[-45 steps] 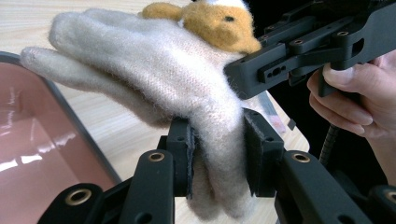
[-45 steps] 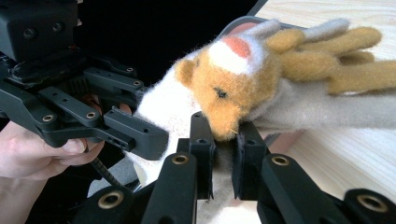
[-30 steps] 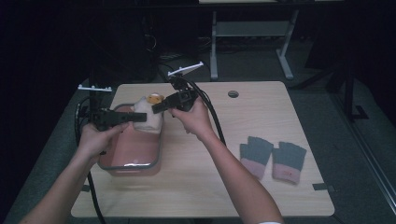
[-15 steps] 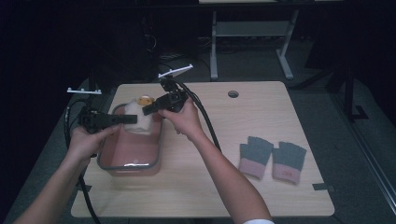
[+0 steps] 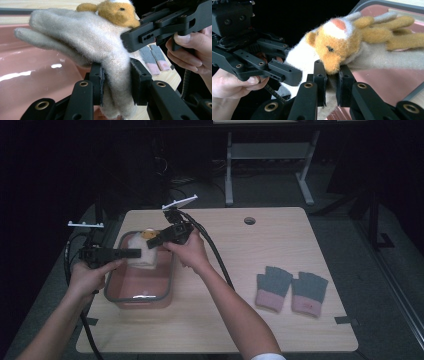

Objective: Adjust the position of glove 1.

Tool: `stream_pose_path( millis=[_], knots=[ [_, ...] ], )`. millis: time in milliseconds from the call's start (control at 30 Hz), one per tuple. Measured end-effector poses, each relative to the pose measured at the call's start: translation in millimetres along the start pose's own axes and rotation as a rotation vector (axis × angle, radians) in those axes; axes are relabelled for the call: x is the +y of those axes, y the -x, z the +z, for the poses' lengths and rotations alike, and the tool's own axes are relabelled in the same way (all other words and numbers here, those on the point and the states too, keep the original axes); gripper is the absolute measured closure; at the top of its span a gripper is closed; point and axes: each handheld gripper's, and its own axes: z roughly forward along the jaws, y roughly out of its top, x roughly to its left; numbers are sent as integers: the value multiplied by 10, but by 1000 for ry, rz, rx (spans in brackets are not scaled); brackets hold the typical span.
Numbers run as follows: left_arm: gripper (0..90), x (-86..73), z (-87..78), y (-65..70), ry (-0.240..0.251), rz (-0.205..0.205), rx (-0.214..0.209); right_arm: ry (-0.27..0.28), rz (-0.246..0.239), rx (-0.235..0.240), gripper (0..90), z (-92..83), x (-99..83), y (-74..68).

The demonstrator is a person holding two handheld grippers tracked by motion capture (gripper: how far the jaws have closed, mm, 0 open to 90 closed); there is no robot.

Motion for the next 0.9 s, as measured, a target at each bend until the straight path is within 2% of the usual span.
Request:
stream_pose_path(
  millis=[433,667,767,900],
  knots=[
    [673,-161,75,-203,-18,-47,16,-34,33,8,807,259,-60,152],
    [673,-253,172,-286,-52,-67,34,-56,70,17,806,386,-146,286],
    [673,-287,217,-312,-76,-58,47,-65,77,12,805,444,-192,359],
    [673,-321,262,-349,-86,-67,56,-71,93,16,805,500,-233,422]
  ],
)
